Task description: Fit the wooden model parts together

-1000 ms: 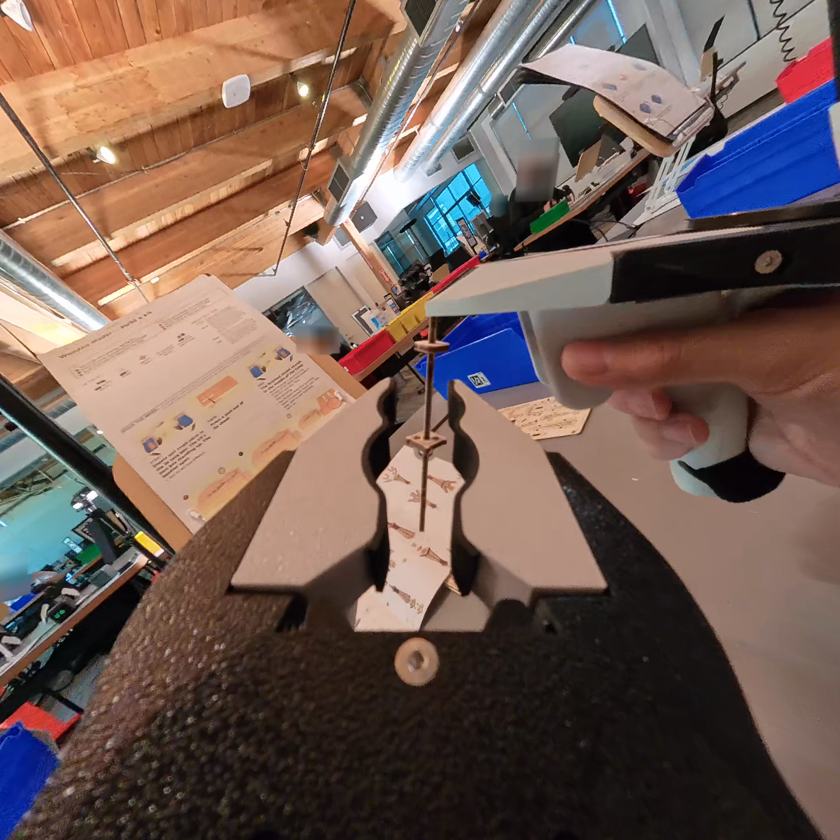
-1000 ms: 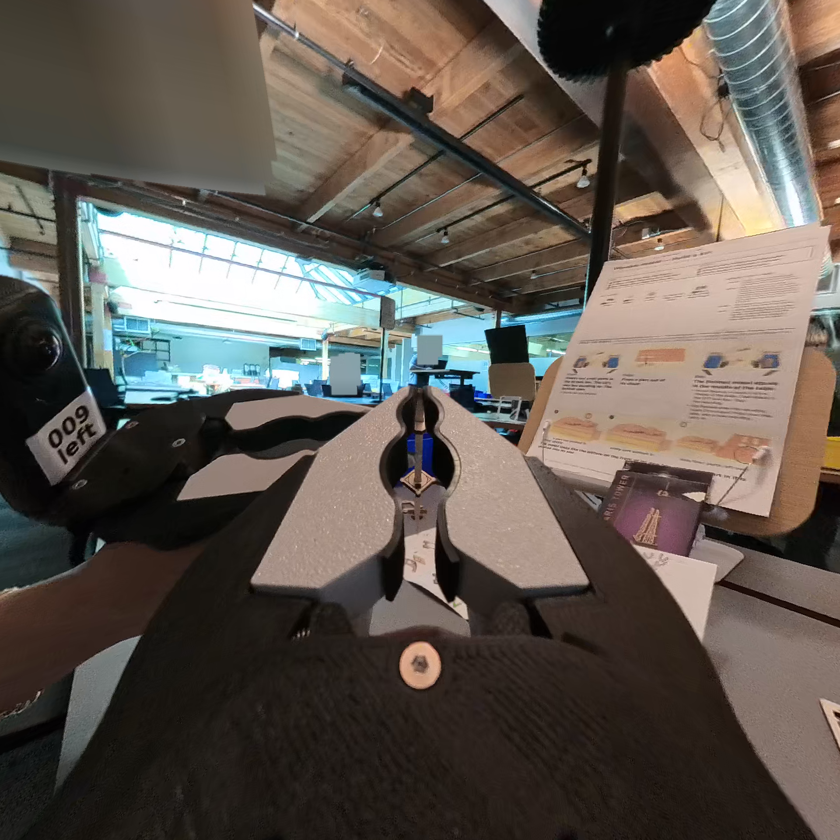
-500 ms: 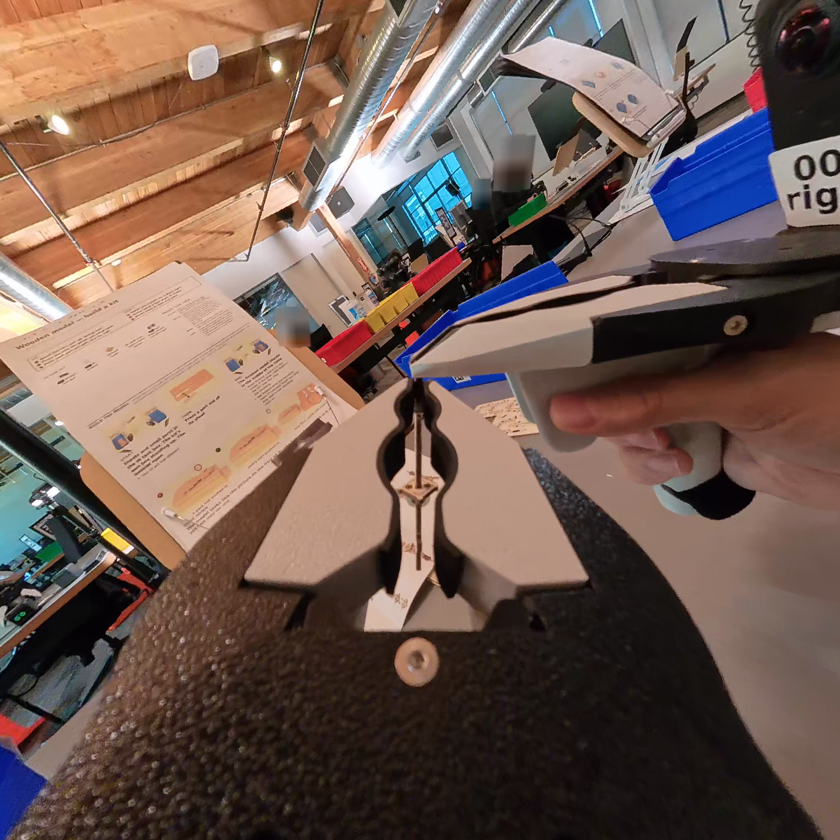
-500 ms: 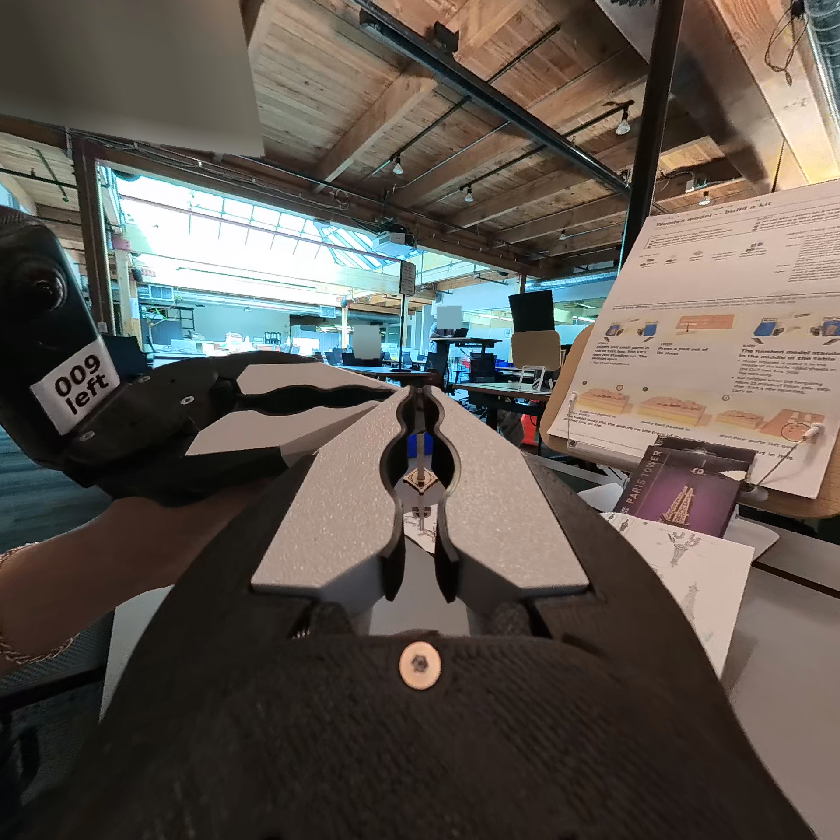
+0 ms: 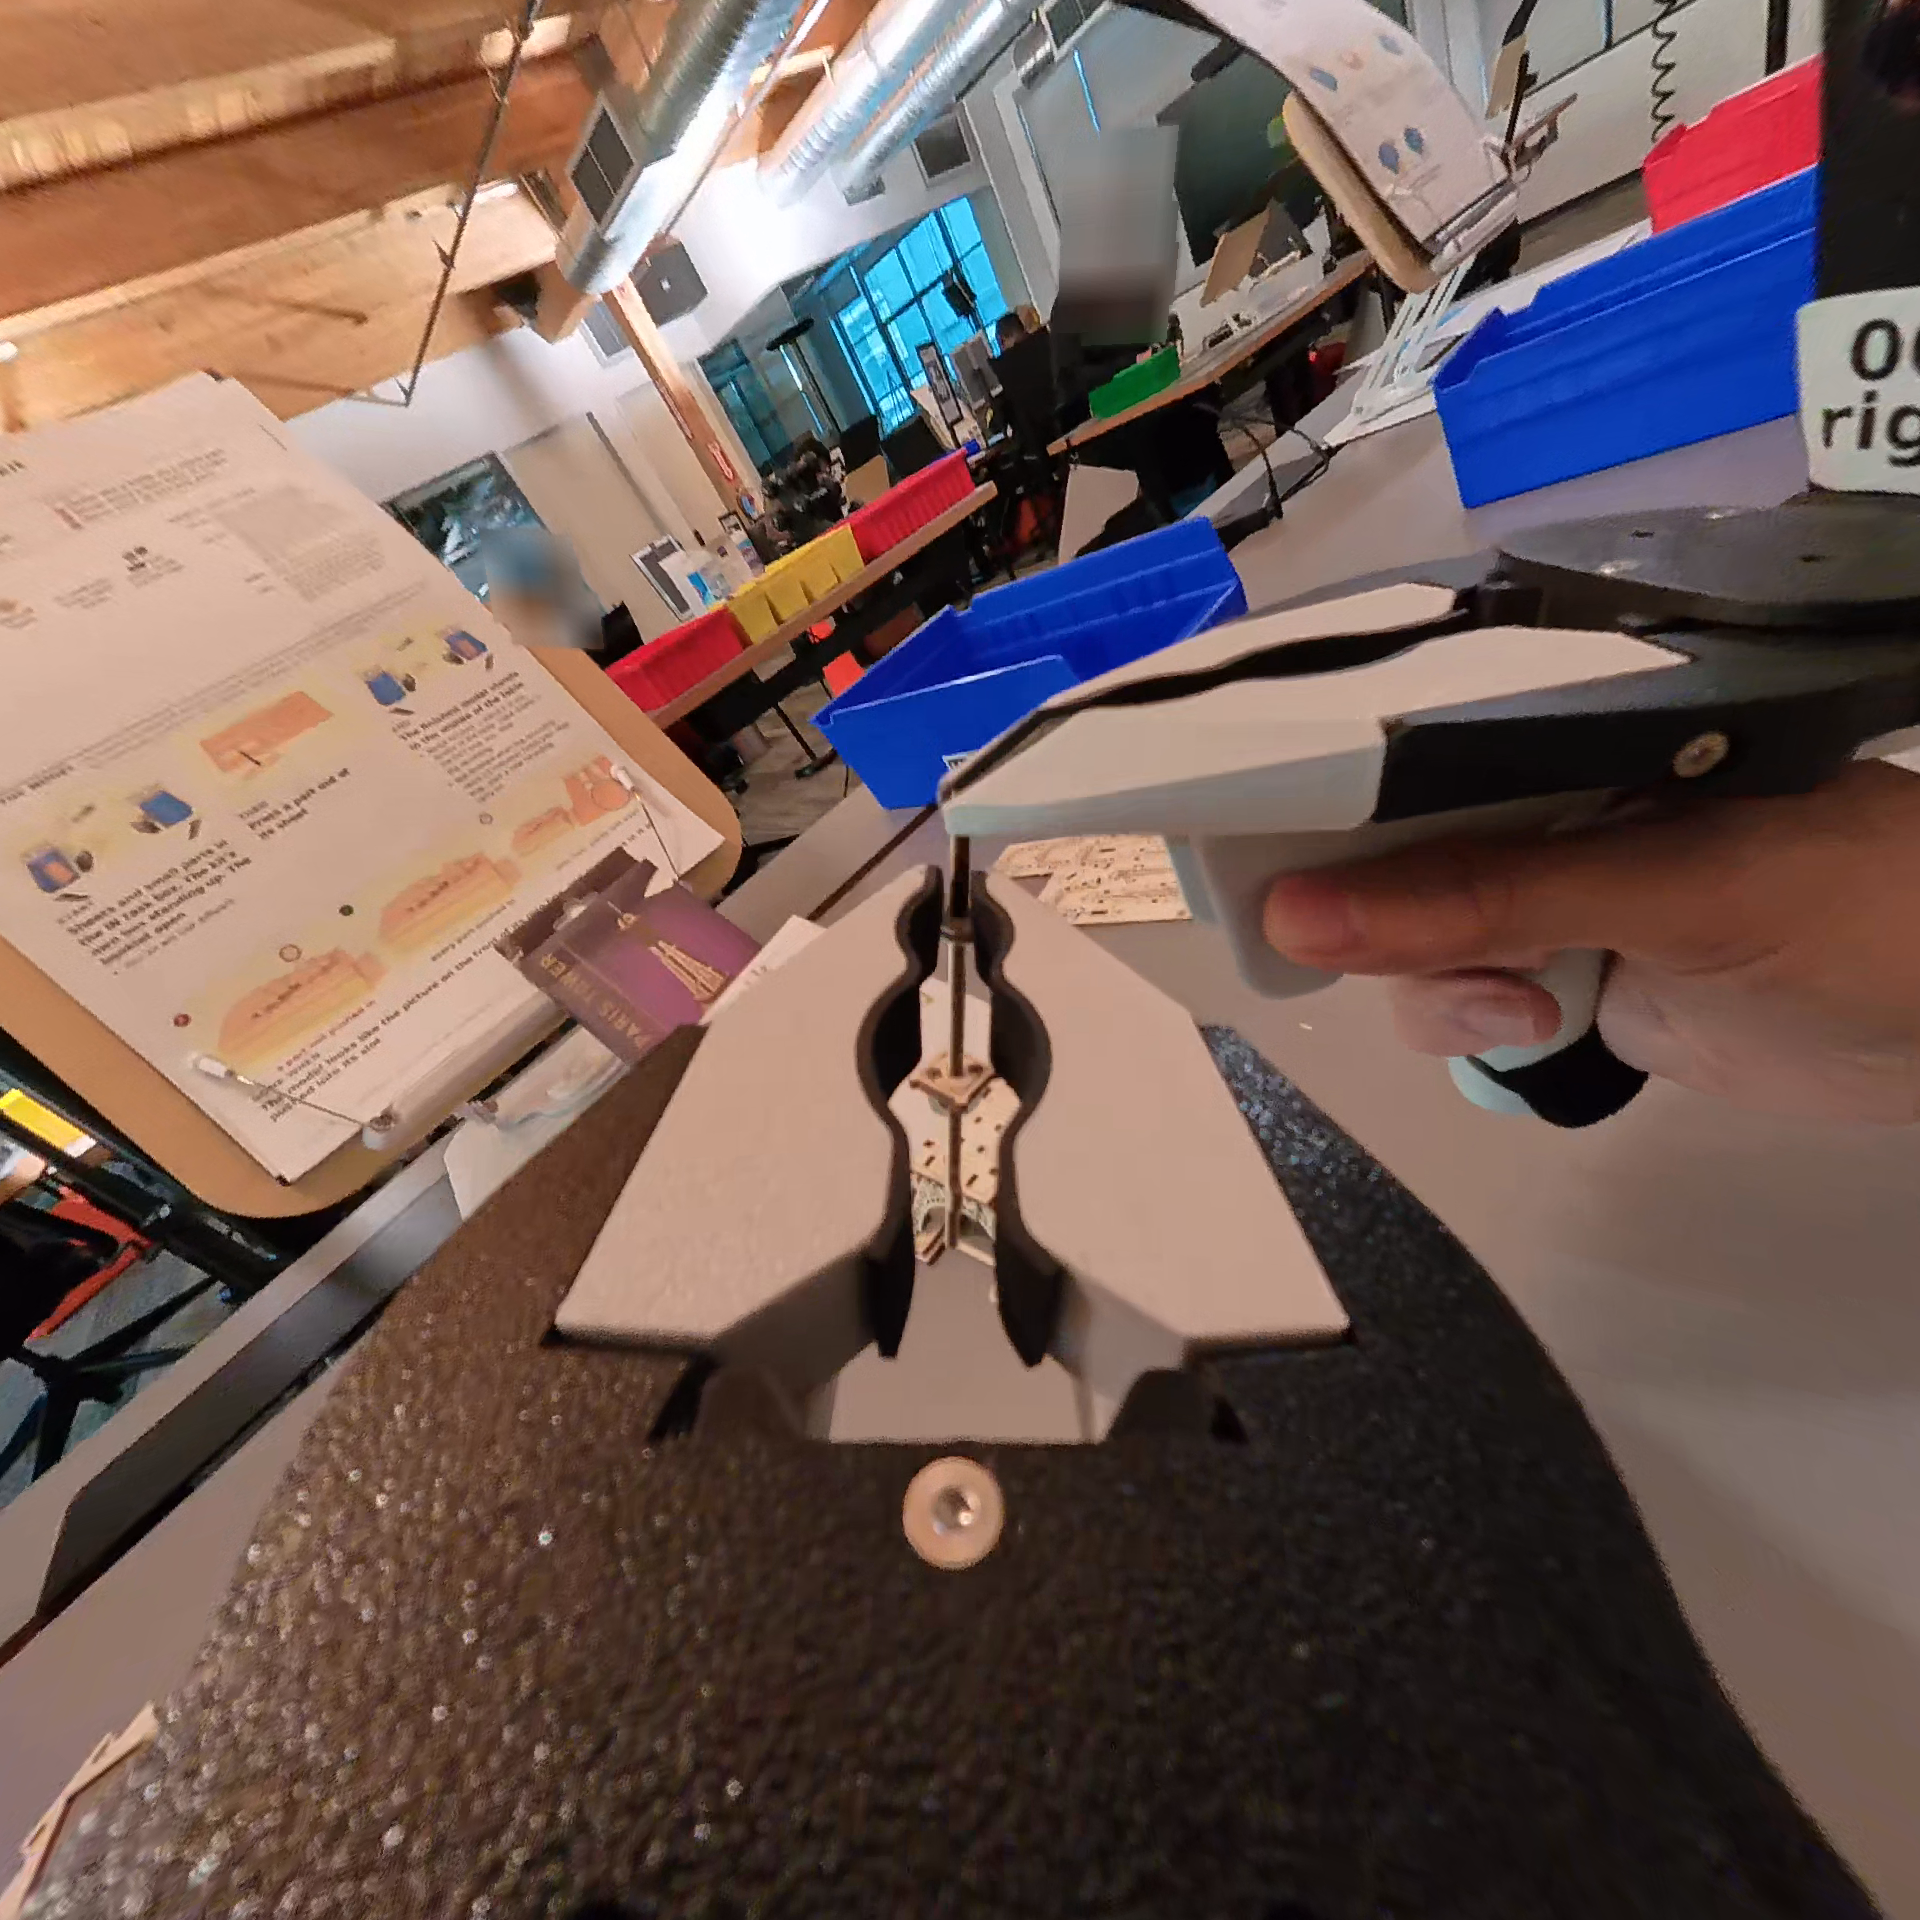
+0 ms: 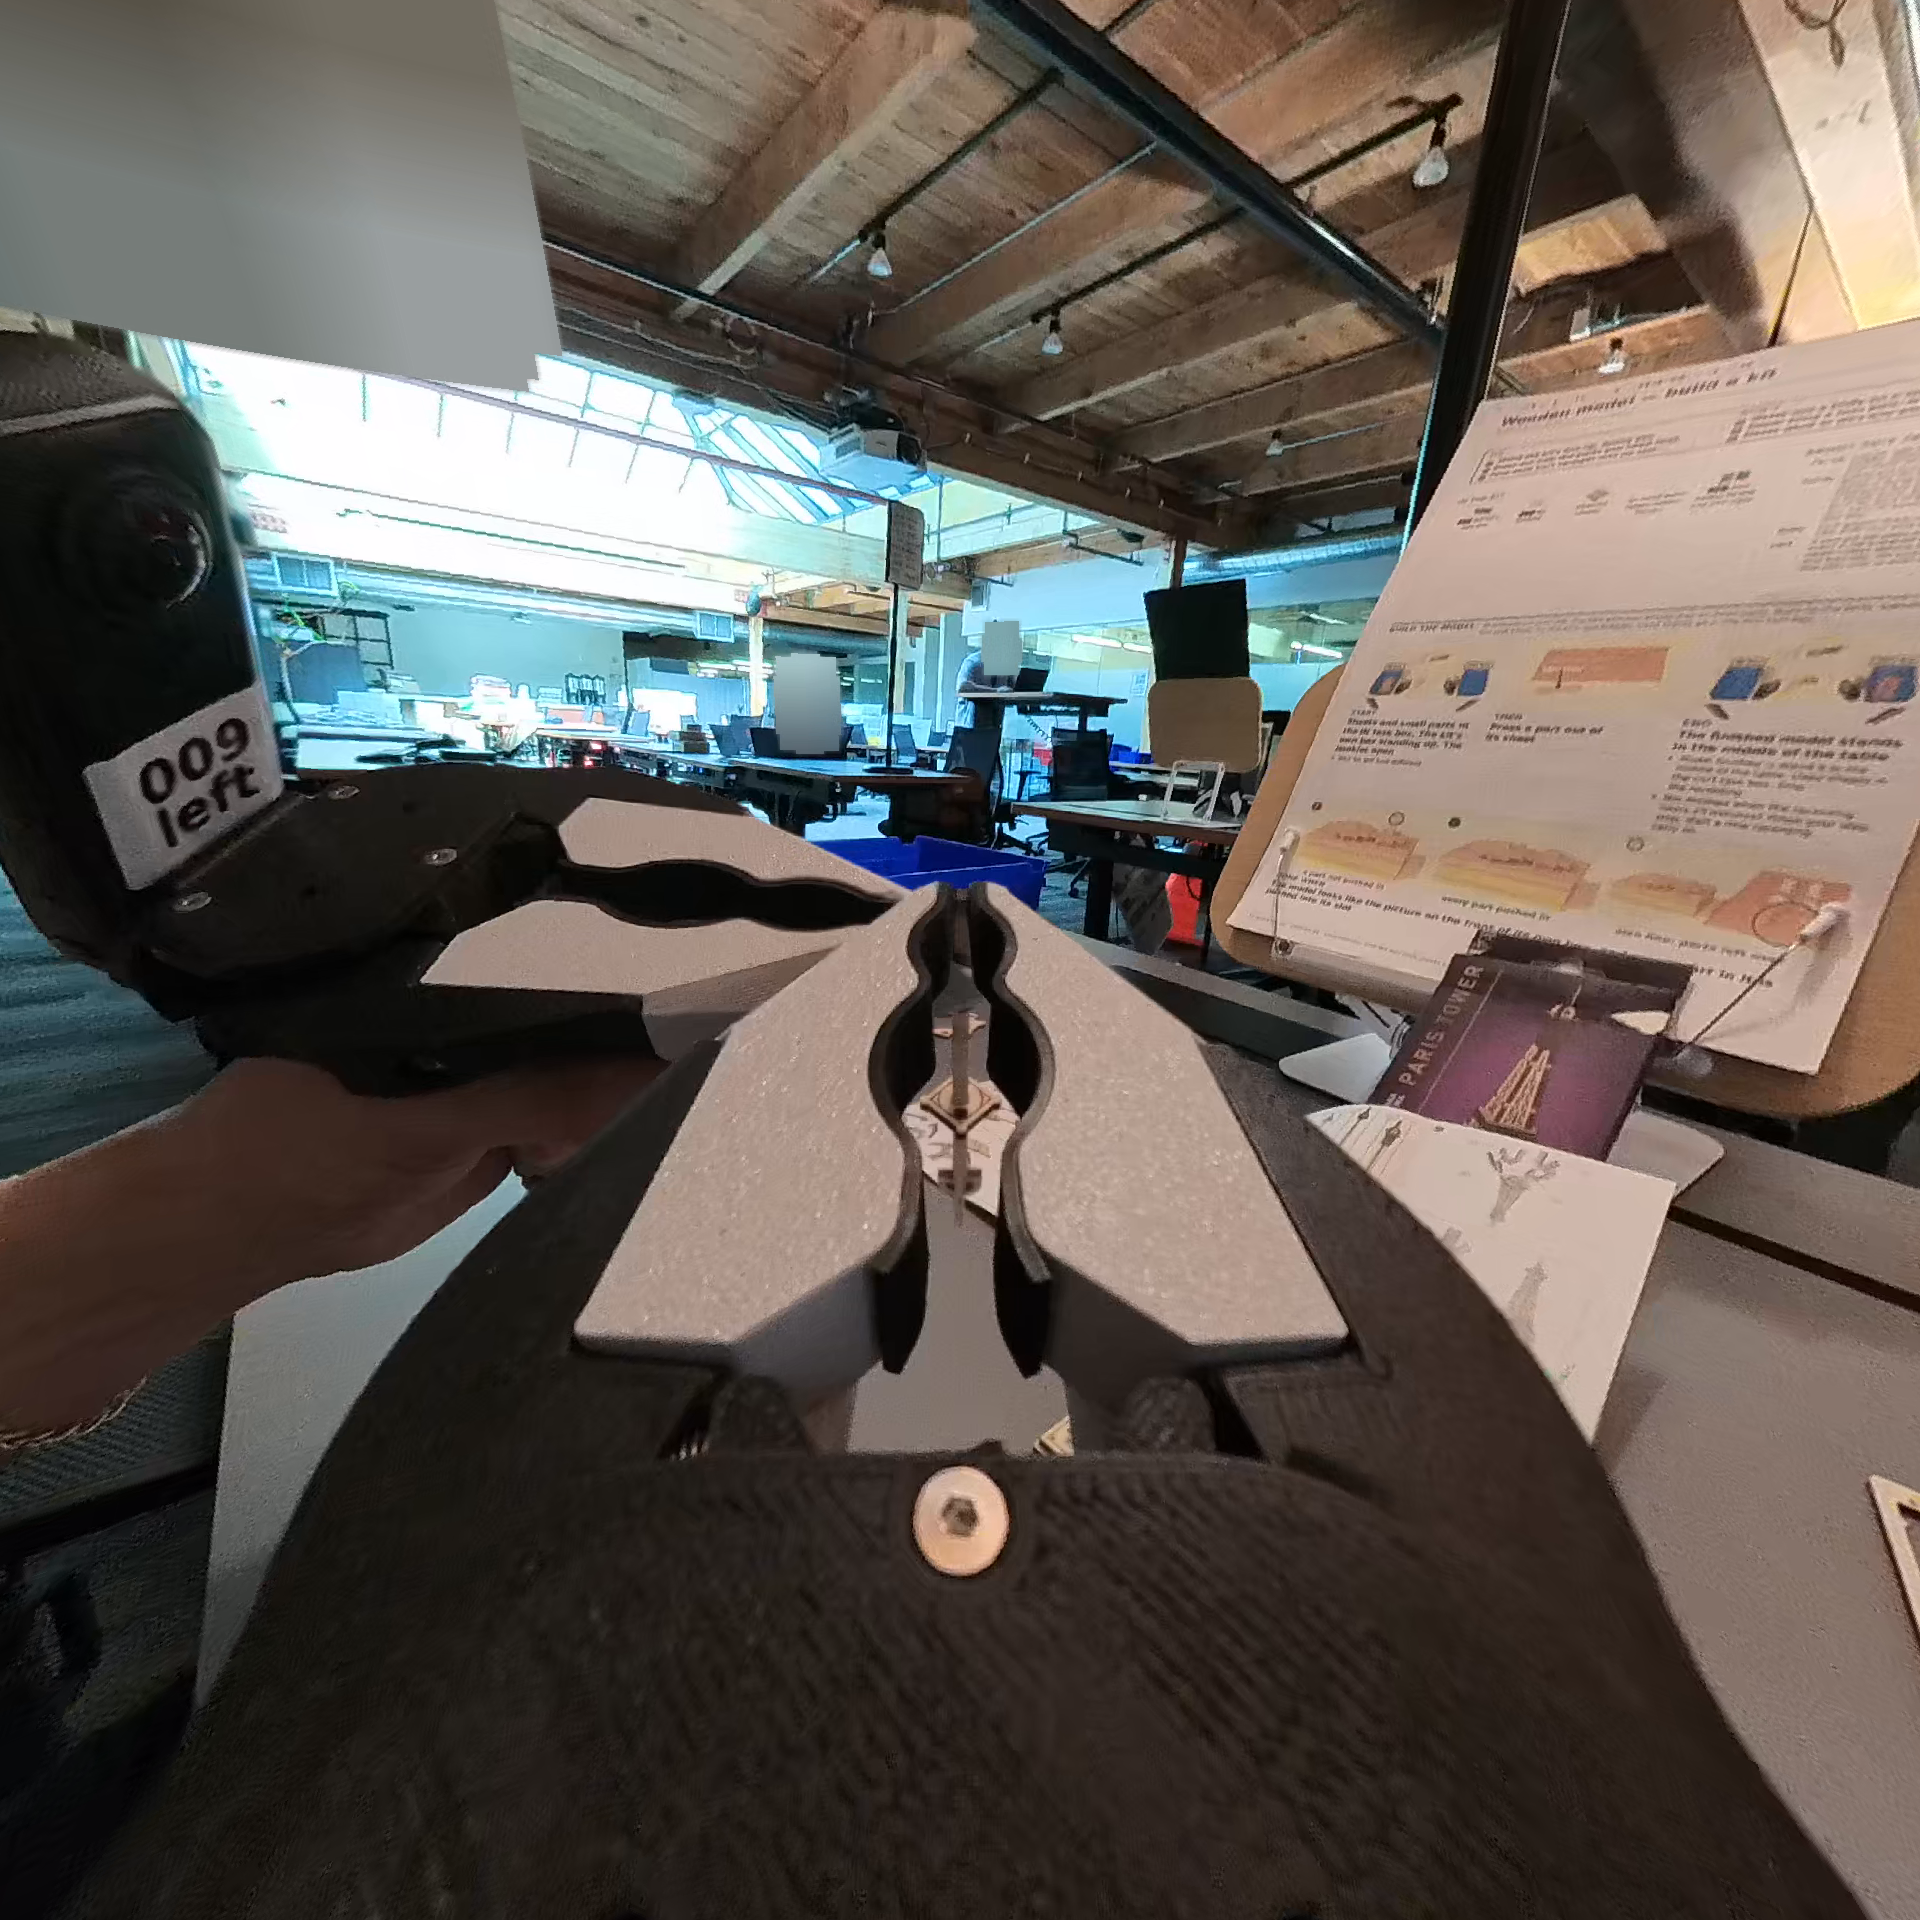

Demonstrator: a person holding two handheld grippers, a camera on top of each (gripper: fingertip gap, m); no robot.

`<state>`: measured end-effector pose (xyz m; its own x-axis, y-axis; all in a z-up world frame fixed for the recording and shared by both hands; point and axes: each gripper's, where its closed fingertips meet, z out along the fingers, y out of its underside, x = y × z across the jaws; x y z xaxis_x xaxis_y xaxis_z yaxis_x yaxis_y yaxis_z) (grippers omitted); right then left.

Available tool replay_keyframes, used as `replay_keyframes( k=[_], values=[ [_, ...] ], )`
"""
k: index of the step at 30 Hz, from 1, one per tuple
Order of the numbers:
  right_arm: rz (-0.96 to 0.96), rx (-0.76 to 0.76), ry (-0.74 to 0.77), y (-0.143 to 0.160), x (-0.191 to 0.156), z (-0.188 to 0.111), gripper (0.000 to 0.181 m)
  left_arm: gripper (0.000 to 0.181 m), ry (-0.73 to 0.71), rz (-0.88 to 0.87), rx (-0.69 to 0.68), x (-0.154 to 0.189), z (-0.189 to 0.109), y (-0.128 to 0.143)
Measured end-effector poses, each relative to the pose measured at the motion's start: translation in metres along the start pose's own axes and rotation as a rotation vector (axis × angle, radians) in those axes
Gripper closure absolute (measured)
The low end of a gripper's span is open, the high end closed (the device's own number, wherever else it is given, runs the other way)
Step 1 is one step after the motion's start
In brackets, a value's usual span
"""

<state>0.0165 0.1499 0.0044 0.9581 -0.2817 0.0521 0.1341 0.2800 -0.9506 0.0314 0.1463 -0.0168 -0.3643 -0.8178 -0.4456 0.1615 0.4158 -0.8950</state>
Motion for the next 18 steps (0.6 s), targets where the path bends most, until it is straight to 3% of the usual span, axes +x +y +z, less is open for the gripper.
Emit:
replay_keyframes(
  k=[2,13,18],
  values=[
    [0.008,0.026,0.013,-0.006,0.003,-0.002,0.181,0.178,-0.002,0.005,-0.076,-0.002,0.003,0.013],
    [0.000,0.030,0.038,-0.014,0.014,-0.006,0.181,0.181,-0.011,0.010,-0.068,-0.001,0.009,0.022],
    [0.012,0.020,0.052,-0.010,0.017,-0.005,0.181,0.161,-0.028,0.005,-0.039,-0.004,0.008,0.019]
  ],
)
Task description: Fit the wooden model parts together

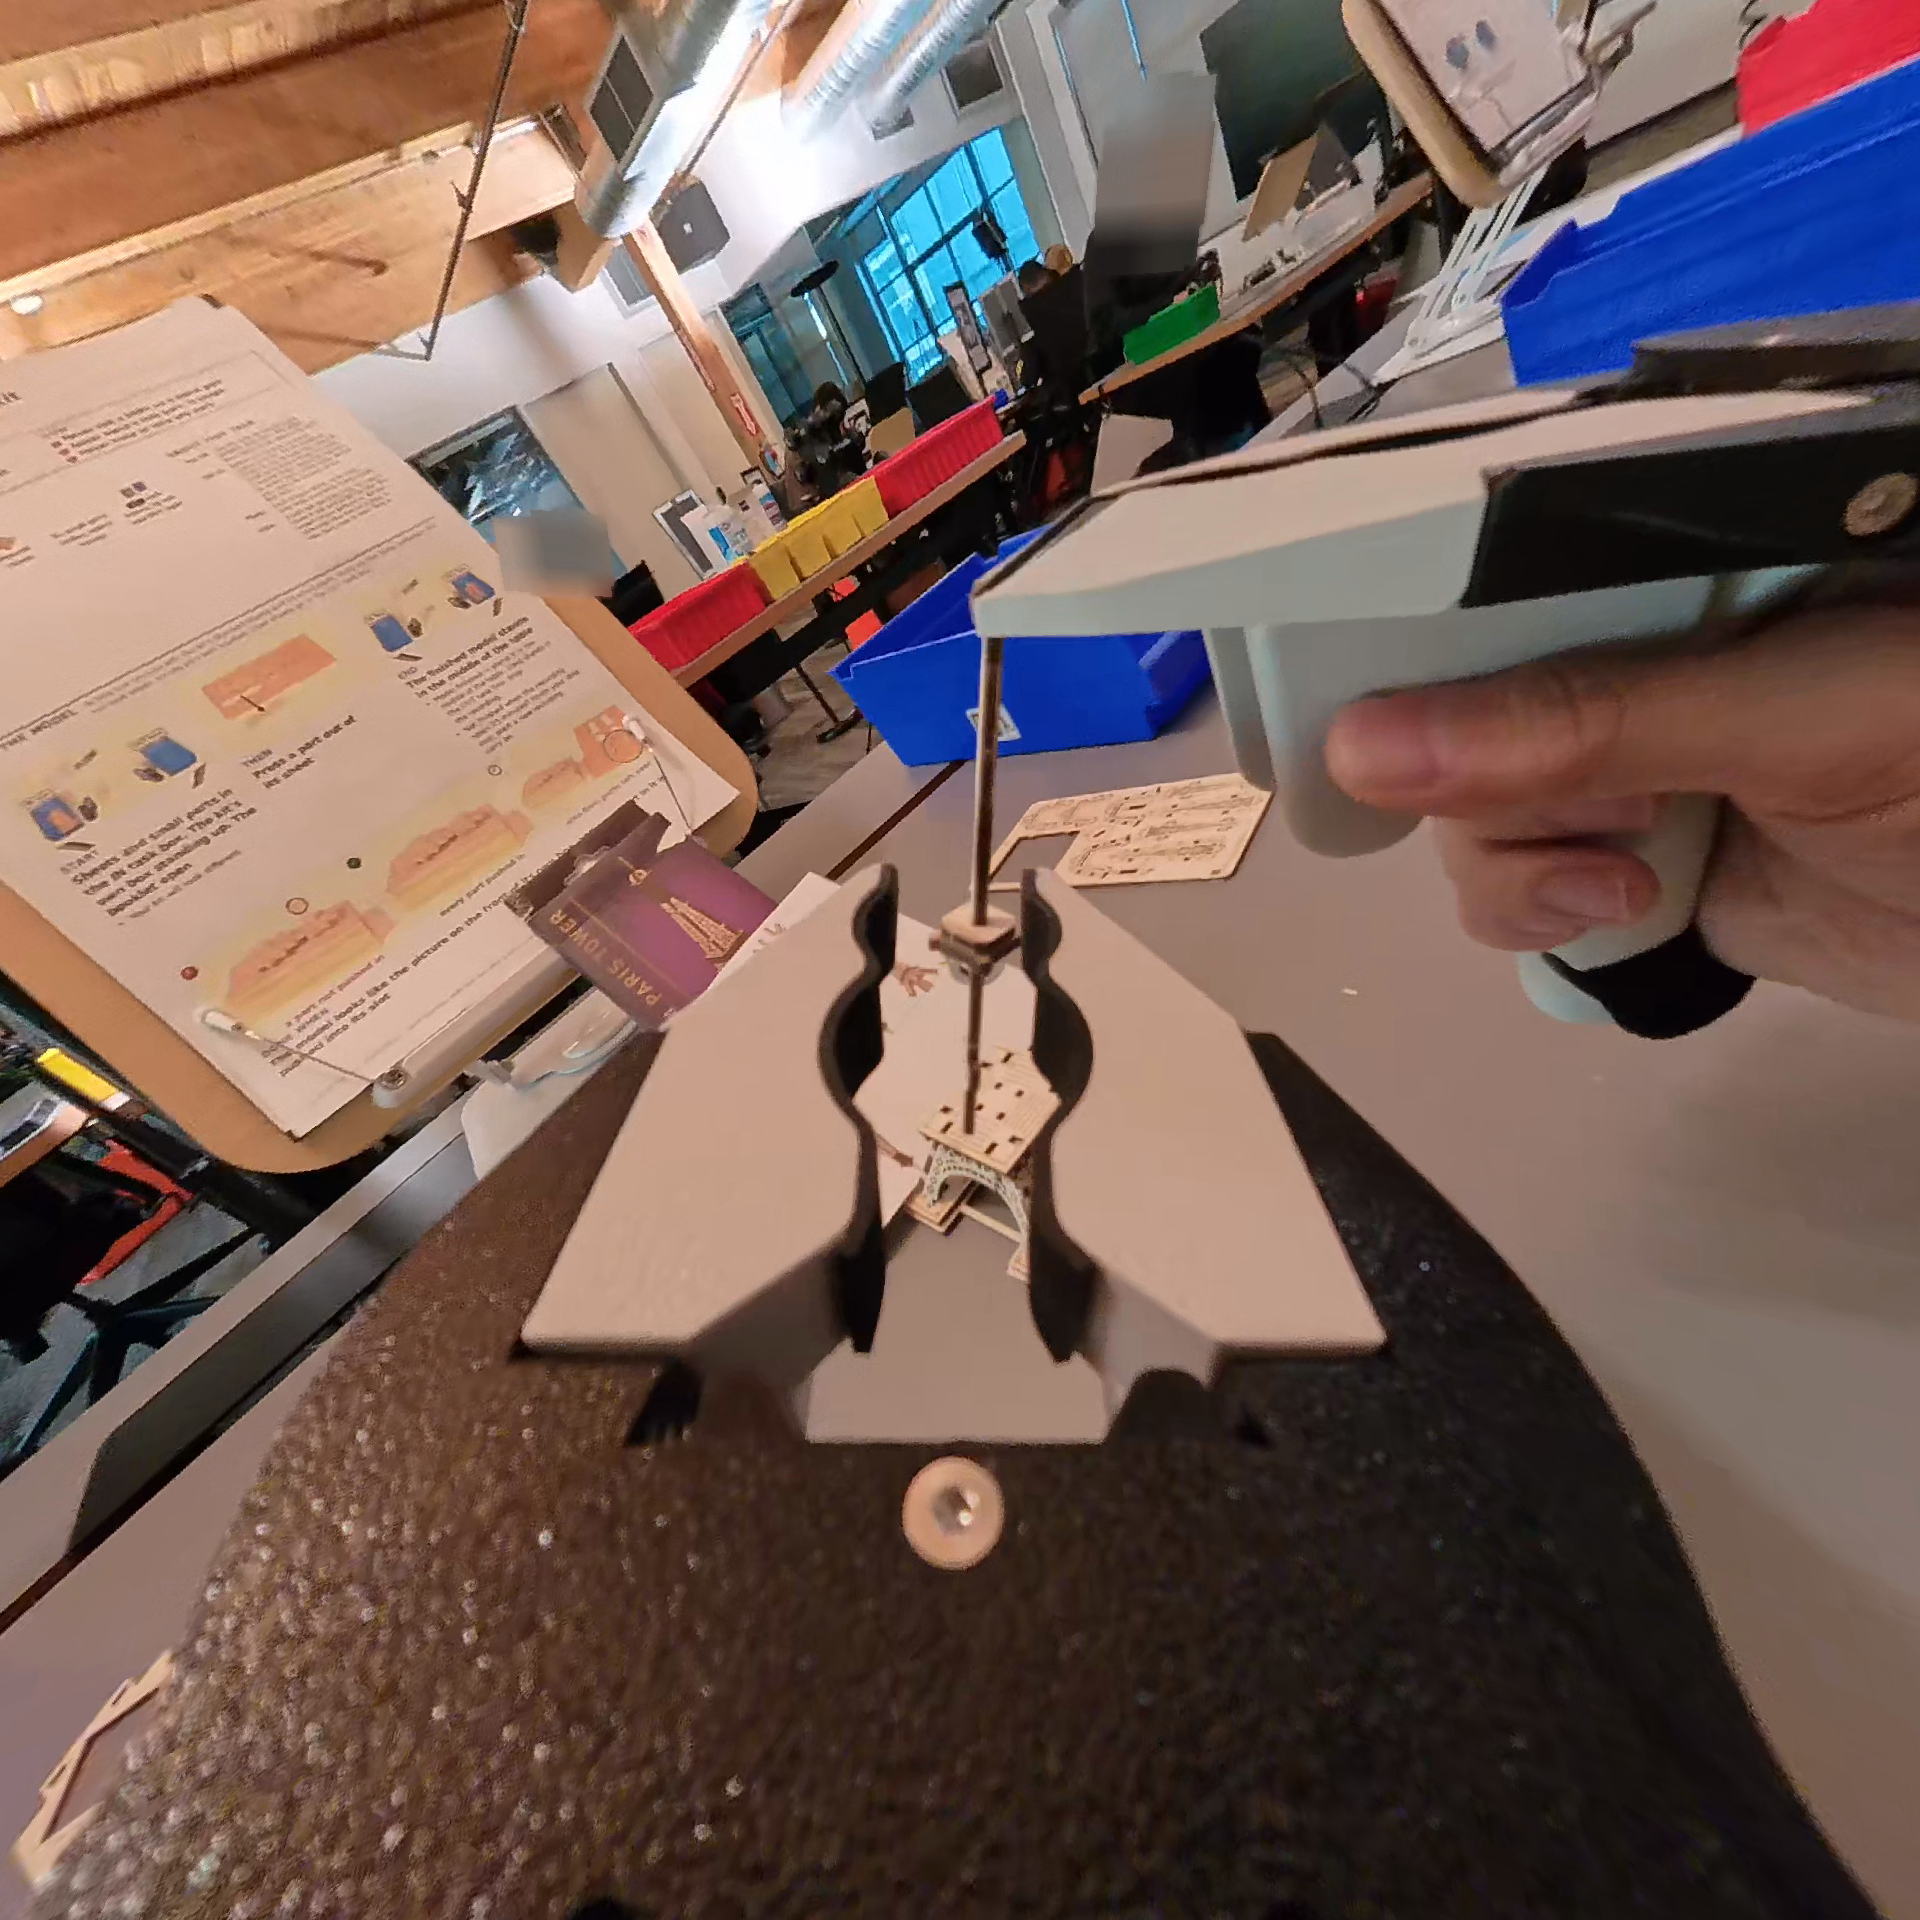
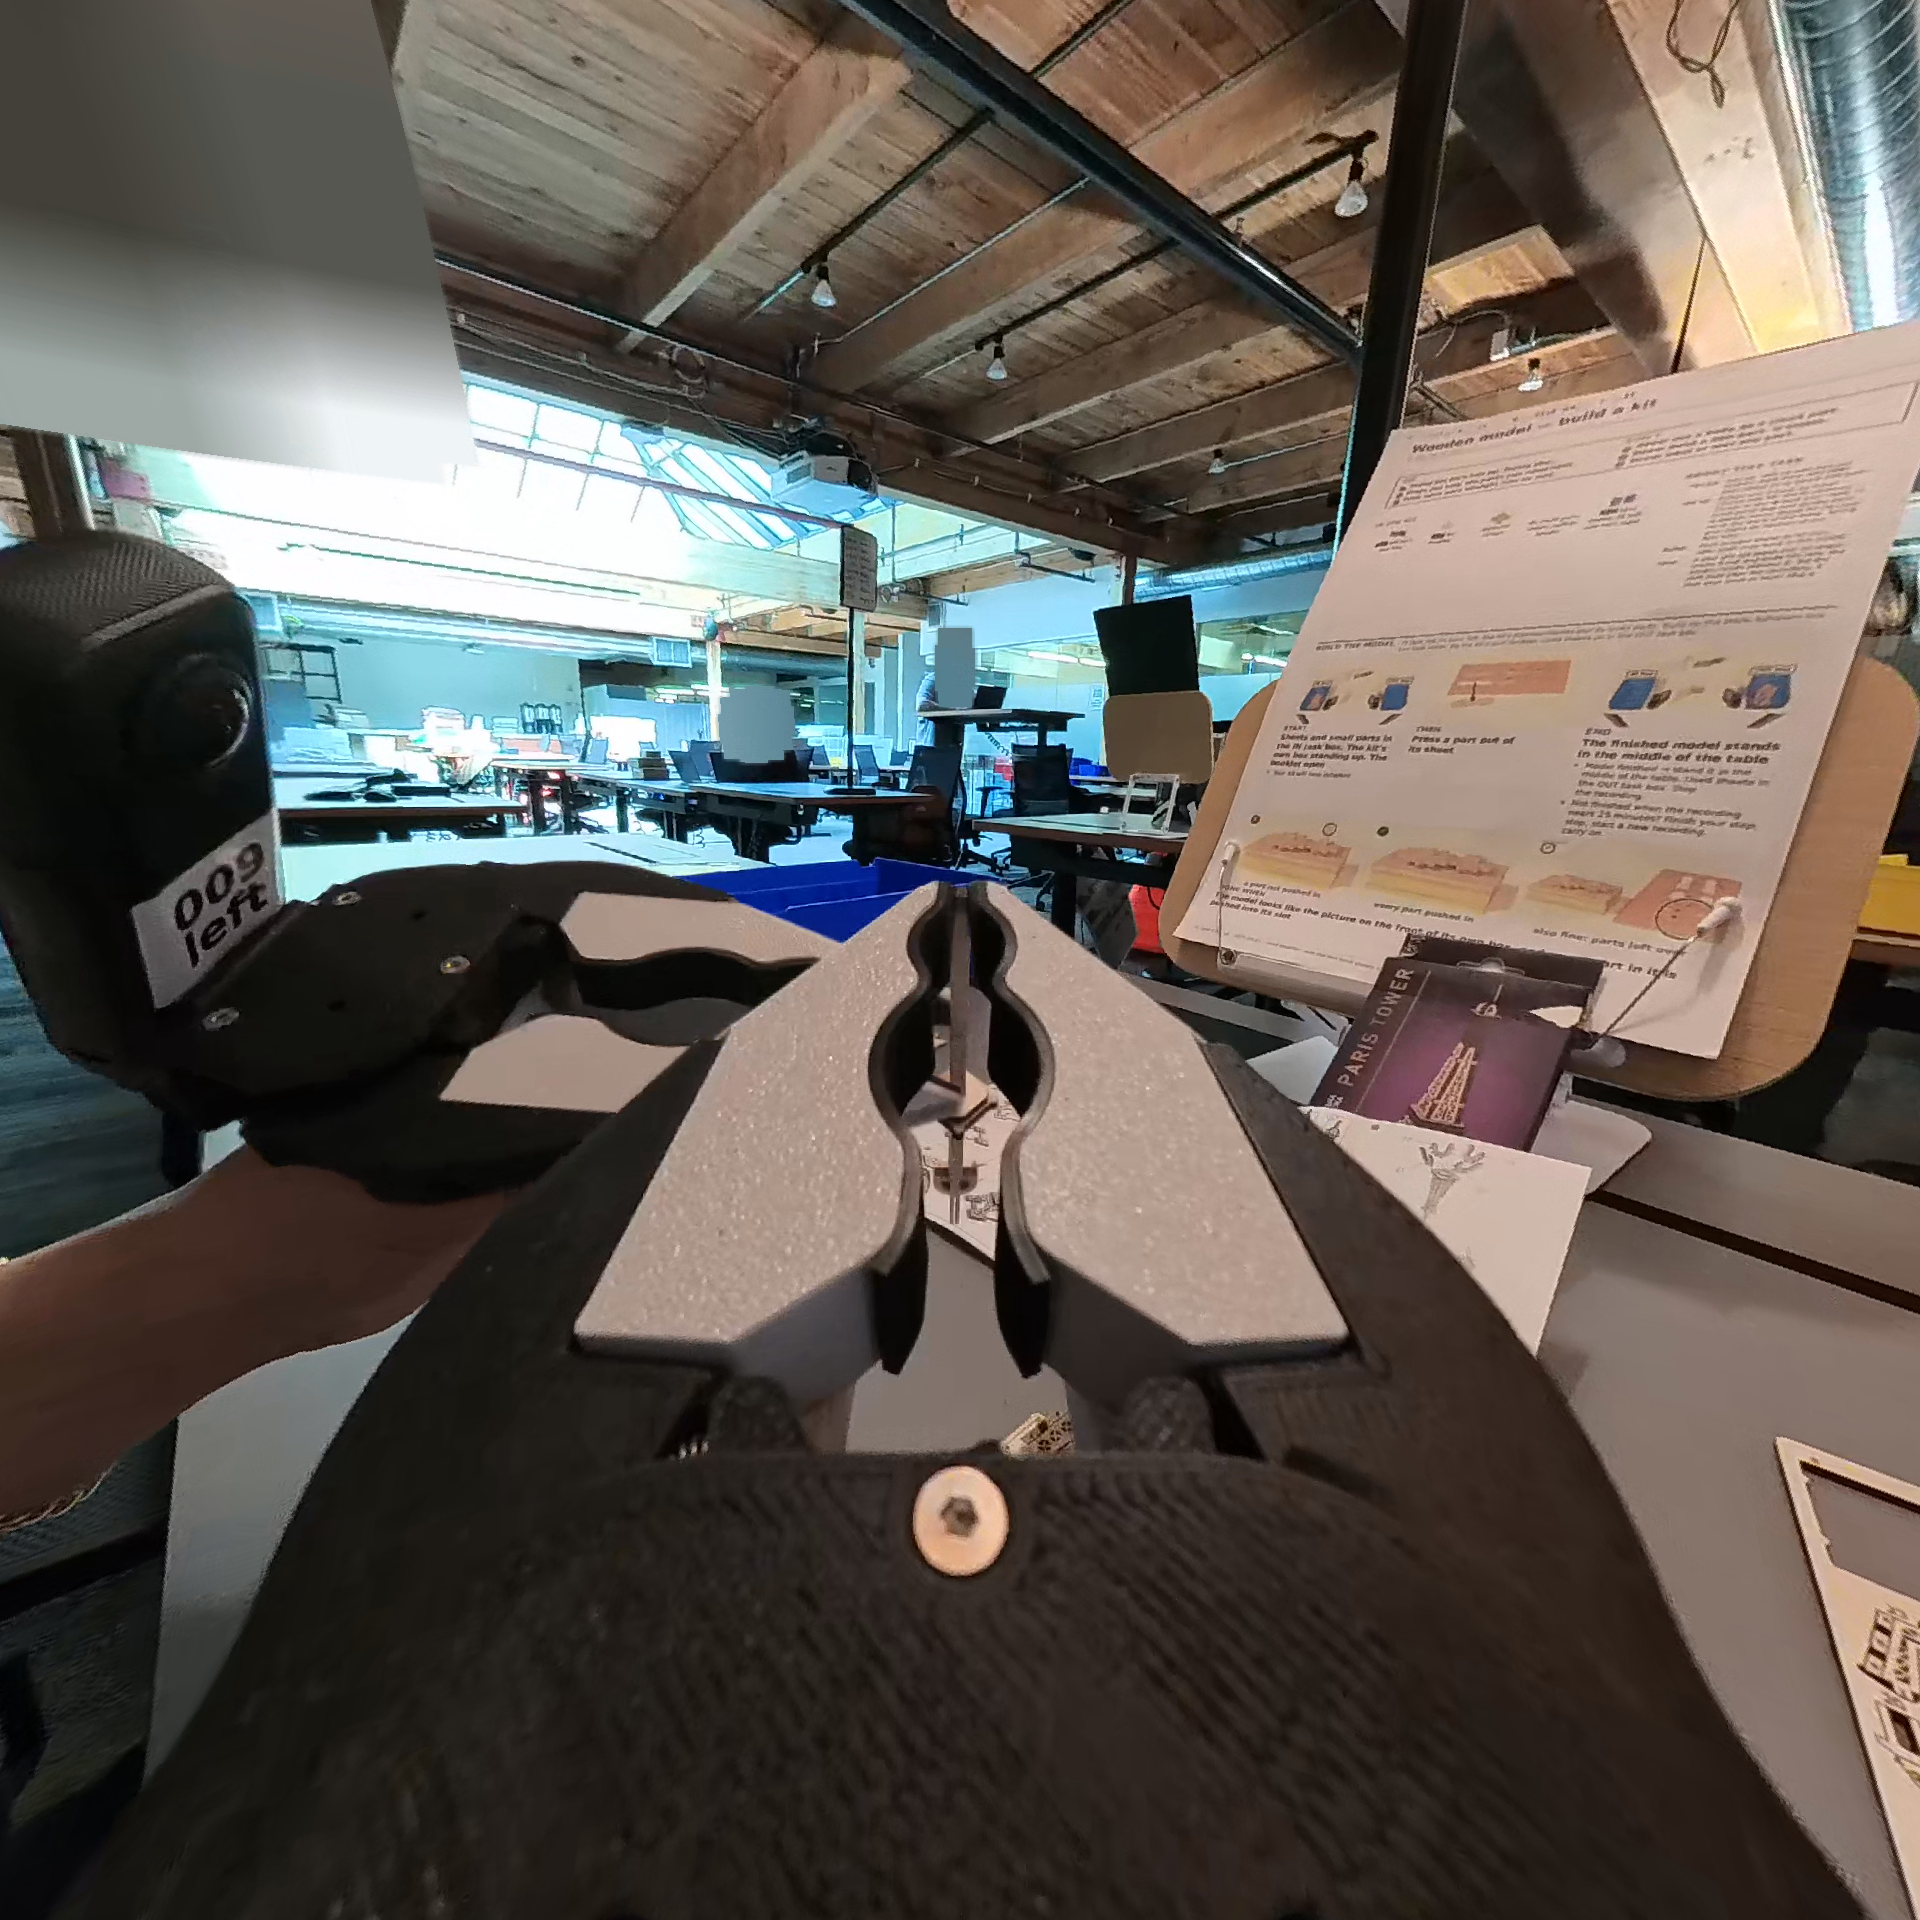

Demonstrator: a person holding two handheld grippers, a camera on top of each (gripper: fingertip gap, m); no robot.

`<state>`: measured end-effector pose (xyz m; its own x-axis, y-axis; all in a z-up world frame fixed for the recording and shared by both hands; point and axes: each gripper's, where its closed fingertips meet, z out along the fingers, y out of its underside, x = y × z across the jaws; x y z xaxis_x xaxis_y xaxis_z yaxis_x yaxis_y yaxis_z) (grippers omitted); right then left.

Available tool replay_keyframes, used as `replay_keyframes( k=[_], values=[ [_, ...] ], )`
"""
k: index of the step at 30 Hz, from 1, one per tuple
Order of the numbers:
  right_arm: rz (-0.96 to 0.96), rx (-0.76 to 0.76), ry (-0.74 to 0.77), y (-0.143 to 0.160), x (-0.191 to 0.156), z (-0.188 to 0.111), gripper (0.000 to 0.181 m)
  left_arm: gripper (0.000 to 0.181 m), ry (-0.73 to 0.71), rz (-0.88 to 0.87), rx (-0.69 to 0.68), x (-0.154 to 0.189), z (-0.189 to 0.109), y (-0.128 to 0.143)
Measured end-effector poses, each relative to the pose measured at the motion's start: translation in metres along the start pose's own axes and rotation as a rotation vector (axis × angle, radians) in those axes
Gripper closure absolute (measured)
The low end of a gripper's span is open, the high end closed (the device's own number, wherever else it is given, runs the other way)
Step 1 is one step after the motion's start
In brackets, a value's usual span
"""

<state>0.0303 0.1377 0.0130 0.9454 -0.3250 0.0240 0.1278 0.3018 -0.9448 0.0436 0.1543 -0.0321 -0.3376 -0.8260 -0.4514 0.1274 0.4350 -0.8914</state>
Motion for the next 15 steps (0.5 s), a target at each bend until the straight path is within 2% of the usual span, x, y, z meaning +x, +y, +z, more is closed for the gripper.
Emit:
replay_keyframes(
  k=[3,9,15],
  values=[
    [0.013,0.011,0.006,-0.0022,0.0025,-0.0008,0.181,0.158,-0.001,-0.007,-0.001,-0.0031,-0.0017,-0.0006],
    [0.029,0.007,-0.009,-0.0001,-0.0001,0.0005,0.181,0.164,0.033,-0.006,-0.001,0.0023,-0.0027,-0.0035],
    [0.029,-0.006,-0.025,0.0003,-0.0027,0.0016,0.181,0.175,0.043,-0.004,-0.026,0.0021,-0.0023,0.0007]
  ],
)
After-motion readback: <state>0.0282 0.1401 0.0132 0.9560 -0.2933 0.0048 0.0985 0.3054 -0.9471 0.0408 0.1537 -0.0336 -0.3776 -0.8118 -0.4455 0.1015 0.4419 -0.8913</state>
